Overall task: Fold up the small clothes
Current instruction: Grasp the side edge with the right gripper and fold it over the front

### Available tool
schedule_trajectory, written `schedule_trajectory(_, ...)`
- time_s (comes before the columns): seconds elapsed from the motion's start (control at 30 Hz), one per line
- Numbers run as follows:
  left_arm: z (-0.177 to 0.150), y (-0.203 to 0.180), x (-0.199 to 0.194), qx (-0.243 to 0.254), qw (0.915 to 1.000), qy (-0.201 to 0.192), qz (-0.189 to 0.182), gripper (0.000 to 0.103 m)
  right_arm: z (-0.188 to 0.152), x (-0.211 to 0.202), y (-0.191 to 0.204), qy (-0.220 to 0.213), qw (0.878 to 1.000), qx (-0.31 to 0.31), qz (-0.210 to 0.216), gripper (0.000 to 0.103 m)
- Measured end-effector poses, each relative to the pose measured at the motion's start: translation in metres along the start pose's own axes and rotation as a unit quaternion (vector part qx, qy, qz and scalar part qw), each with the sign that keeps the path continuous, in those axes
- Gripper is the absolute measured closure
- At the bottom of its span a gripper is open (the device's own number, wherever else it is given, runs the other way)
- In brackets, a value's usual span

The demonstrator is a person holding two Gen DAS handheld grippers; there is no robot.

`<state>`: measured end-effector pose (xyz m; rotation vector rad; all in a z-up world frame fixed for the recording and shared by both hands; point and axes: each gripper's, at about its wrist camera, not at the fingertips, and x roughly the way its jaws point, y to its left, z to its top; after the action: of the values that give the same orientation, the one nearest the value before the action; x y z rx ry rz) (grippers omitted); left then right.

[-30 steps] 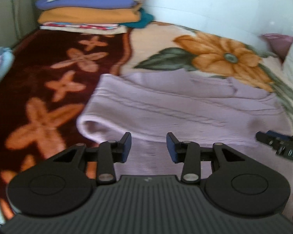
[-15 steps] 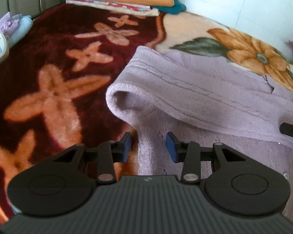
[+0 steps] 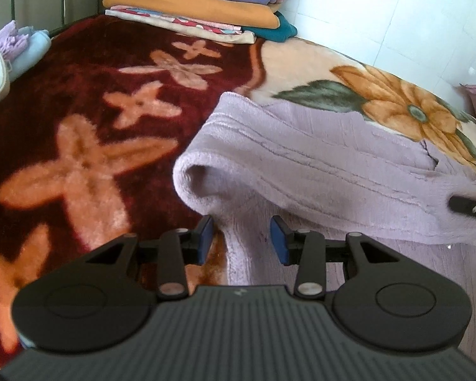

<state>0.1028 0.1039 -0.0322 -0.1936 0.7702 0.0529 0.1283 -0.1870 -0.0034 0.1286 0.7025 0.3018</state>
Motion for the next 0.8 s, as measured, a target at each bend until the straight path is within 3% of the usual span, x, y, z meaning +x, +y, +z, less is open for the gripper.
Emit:
schedule_trajectory(0.23, 0.002, 0.003, 0.006, -0.015, 0.9999, 0.002, 0.004, 0.061, 0.067, -0.048, 0.005, -0.066, 0.998, -0.015, 0.005, 0.095)
schedule_trajectory(0.33, 0.001, 0.002, 0.006, -0.009, 0.9999, 0.002, 0.008, 0.061, 0.087, -0.074, -0.014, -0.097, 0.995, -0.007, -0.014, 0.095)
schedule_trajectory(0.43, 0.001, 0.002, 0.007, -0.007, 0.9999, 0.003, 0.008, 0.061, 0.088, -0.086, -0.043, -0.102, 0.994, 0.008, -0.044, 0.095)
schedule_trajectory(0.5, 0.001, 0.002, 0.008, -0.007, 0.9999, 0.006, 0.006, 0.056, 0.080, -0.083, -0.064, -0.091, 0.994, 0.022, -0.062, 0.095)
schedule_trajectory(0.8, 0.000, -0.007, 0.005, 0.005, 0.9998, 0.012, 0.015, 0.057, 0.009, -0.022, -0.141, 0.018, 0.991, 0.080, -0.107, 0.094)
